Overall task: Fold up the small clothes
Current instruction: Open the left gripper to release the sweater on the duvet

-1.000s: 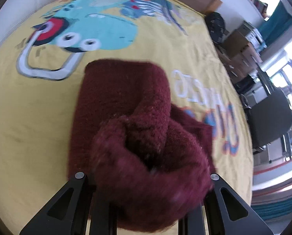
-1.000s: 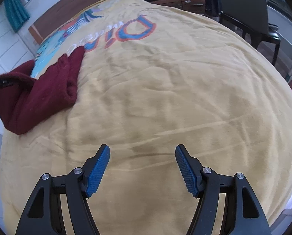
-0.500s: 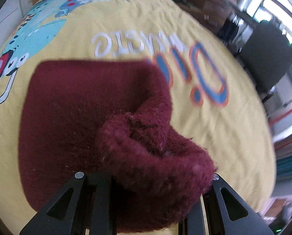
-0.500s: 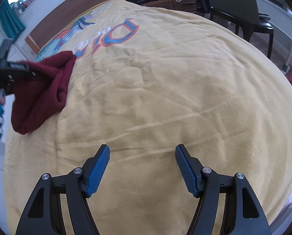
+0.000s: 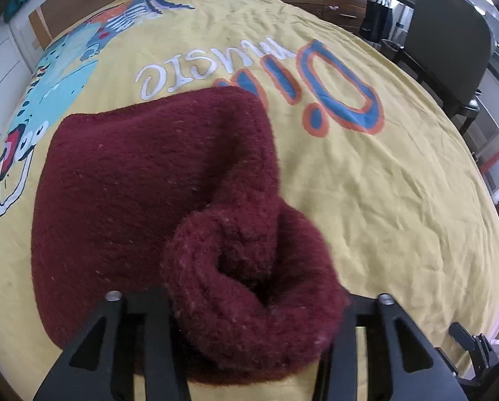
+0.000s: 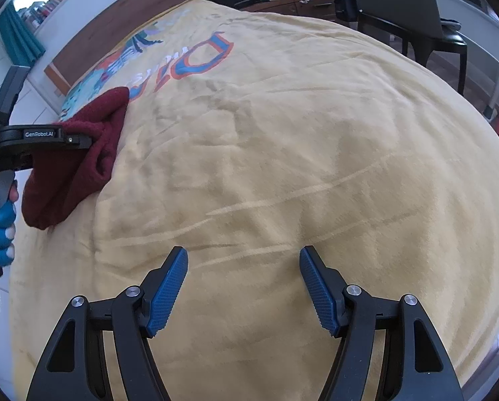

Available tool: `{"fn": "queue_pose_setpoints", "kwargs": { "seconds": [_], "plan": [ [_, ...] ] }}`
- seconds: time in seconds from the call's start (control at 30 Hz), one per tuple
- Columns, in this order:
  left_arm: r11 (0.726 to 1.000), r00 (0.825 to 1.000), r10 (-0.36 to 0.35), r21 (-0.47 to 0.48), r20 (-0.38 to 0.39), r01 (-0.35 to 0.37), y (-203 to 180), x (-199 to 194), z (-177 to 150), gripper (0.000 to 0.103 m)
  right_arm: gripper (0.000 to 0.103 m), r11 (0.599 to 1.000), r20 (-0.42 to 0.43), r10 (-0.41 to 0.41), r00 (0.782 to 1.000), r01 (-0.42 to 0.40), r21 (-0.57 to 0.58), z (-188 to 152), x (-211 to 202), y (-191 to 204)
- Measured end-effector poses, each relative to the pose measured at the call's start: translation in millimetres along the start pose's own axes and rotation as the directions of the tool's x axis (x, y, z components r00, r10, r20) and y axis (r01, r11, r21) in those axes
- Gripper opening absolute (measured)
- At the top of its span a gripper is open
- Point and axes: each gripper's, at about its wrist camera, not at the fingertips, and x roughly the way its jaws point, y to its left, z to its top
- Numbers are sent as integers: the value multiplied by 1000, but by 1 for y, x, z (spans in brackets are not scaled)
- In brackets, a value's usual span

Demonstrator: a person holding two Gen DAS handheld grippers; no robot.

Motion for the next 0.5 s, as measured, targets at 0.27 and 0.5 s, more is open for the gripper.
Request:
{"fn": "queue_pose_setpoints", "kwargs": {
  "seconds": [0.27, 0.5],
  "plan": [
    [981, 982, -188, -47, 29, 189, 2, -23, -13, 61, 71, 999, -3, -32, 999, 32, 5, -3, -9, 1],
    [963, 962, -264, -38, 70, 267, 22, -61, -28, 61, 71, 999, -5, -52, 999, 52, -2, -10, -22, 9]
  ]
}}
